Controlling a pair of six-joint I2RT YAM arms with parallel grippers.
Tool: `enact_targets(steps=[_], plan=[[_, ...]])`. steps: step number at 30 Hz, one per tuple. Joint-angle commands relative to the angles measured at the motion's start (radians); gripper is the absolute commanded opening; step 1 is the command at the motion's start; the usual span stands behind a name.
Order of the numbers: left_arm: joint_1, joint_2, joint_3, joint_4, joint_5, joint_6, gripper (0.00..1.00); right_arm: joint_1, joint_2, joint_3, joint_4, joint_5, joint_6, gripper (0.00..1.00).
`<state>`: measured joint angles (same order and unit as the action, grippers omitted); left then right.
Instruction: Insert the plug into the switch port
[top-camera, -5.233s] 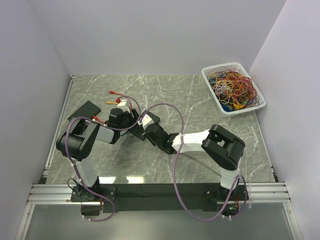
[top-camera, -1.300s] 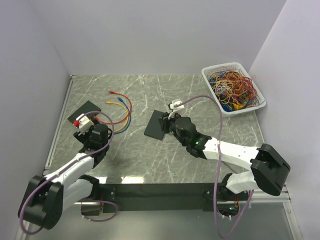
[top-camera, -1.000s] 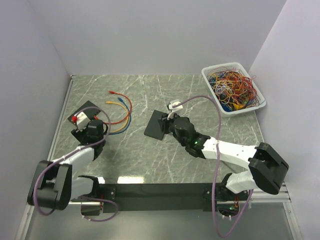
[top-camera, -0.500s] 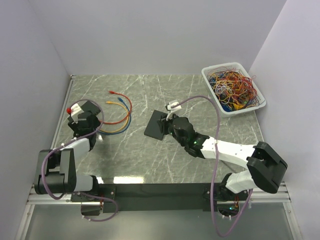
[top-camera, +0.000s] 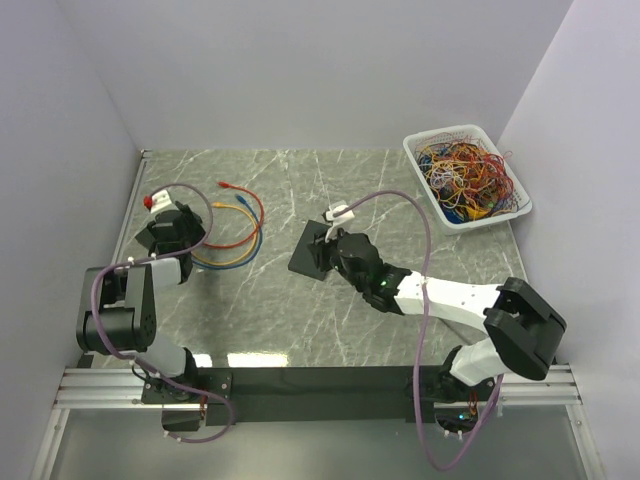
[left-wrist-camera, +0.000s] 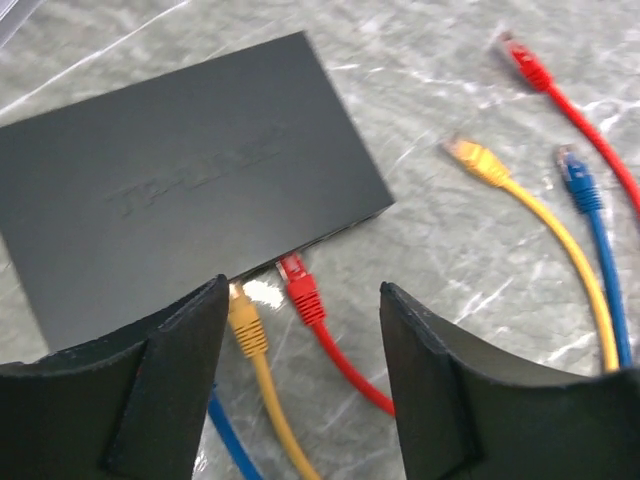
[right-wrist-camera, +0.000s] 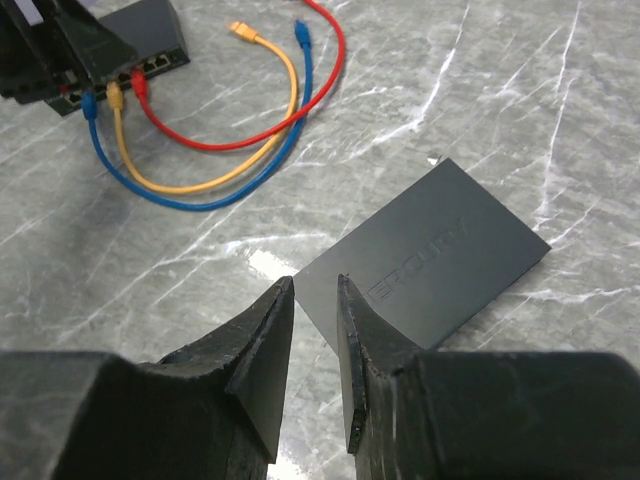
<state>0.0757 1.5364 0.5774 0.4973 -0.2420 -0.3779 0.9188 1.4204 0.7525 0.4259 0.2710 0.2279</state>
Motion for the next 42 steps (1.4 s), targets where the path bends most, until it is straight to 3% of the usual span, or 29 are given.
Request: enact_targets(steps=[1, 5, 11, 14, 15, 17, 20, 23, 28, 29, 31, 33, 35, 36, 39, 42], plan=[[0.006, 0.004, 0.025, 0.101, 0.053, 0.045, 0.67, 0.011, 0.015, 0.041, 0.019, -0.003, 0.01, 0.31], [0.007, -0.012, -0.019, 0.217, 0.026, 0.069, 0.67, 0.012, 0.031, 0.048, 0.024, -0.012, 0.007, 0.31], [0.006, -0.039, -0.062, 0.257, 0.057, 0.085, 0.66, 0.02, 0.031, 0.038, 0.036, -0.021, -0.001, 0.31], [-0.022, -0.125, -0.239, 0.442, 0.014, 0.102, 0.71, 0.02, 0.022, 0.027, 0.045, -0.026, -0.004, 0.31], [-0.042, -0.143, -0.272, 0.563, -0.009, 0.112, 0.75, 0.02, 0.018, 0.022, 0.047, -0.027, -0.002, 0.31], [-0.097, -0.124, -0.303, 0.642, -0.095, 0.144, 0.79, 0.02, 0.017, 0.018, 0.057, -0.035, -0.005, 0.31], [-0.119, -0.11, -0.291, 0.612, -0.115, 0.151, 0.86, 0.018, 0.012, 0.021, 0.051, -0.033, -0.009, 0.31], [-0.119, -0.107, -0.287, 0.616, -0.117, 0.154, 0.99, 0.018, 0.0, 0.01, 0.06, -0.018, -0.016, 0.31], [-0.12, -0.102, -0.316, 0.661, -0.1, 0.162, 0.99, 0.02, -0.032, -0.039, 0.117, -0.055, -0.042, 0.31], [-0.123, -0.073, -0.379, 0.887, -0.1, 0.186, 0.99, 0.018, -0.037, -0.05, 0.144, -0.061, -0.048, 0.32], [-0.151, -0.088, -0.361, 0.748, -0.163, 0.174, 0.99, 0.02, -0.058, -0.082, 0.18, -0.076, -0.065, 0.31], [-0.149, -0.047, -0.369, 0.857, -0.178, 0.198, 0.99, 0.02, -0.075, -0.102, 0.229, -0.072, -0.081, 0.32], [-0.151, -0.08, -0.352, 0.743, -0.171, 0.166, 0.99, 0.018, -0.078, -0.127, 0.284, -0.082, -0.108, 0.32], [-0.152, -0.065, -0.359, 0.811, -0.175, 0.178, 0.99, 0.018, -0.083, -0.142, 0.315, -0.084, -0.139, 0.32], [-0.151, -0.079, -0.35, 0.756, -0.166, 0.172, 0.99, 0.018, -0.089, -0.185, 0.404, 0.012, -0.177, 0.3], [-0.149, -0.067, -0.356, 0.779, -0.171, 0.177, 0.99, 0.022, -0.135, -0.188, 0.356, 0.219, -0.182, 0.24]])
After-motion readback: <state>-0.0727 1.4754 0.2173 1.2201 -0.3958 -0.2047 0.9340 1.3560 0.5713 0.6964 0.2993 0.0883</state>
